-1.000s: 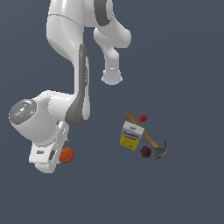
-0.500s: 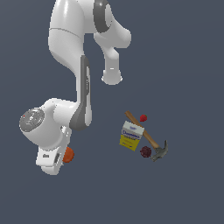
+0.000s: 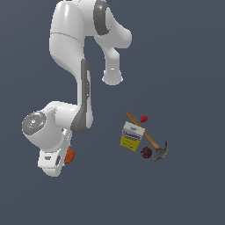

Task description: Pick up a designated object from a clutter of objects.

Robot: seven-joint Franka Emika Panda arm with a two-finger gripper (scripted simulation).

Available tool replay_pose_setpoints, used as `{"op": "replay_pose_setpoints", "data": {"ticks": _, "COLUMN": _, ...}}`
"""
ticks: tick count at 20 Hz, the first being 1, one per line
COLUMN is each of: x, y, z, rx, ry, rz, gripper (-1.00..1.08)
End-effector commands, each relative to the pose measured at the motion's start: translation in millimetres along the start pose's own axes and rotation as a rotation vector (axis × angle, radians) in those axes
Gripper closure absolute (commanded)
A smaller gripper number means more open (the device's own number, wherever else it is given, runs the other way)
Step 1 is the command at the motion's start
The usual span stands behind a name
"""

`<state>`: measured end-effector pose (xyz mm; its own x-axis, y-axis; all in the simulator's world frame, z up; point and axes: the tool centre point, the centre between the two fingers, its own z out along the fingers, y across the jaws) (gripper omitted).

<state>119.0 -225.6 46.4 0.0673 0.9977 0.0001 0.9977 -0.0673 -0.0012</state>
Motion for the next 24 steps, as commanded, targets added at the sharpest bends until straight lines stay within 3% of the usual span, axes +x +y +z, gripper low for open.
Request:
{"op": "replay_pose_setpoints", "data": {"ticks": 1, "x": 0, "y": 0, "z": 0, "rx": -0.001, "ry": 0.0, "rz": 0.0, "gripper": 1.08}}
{"op": "replay_pose_setpoints", "data": {"ticks": 14, "x": 6, "y": -4, "z": -6, "rx": 0.0, "ry": 0.0, "rz": 0.0, "gripper": 1.08}}
{"op": "replay_pose_setpoints", "data": {"ticks": 24, "x": 39, "y": -25, "z": -39, "rx": 0.0, "ry": -0.002, "rz": 0.0, "gripper": 1.08}}
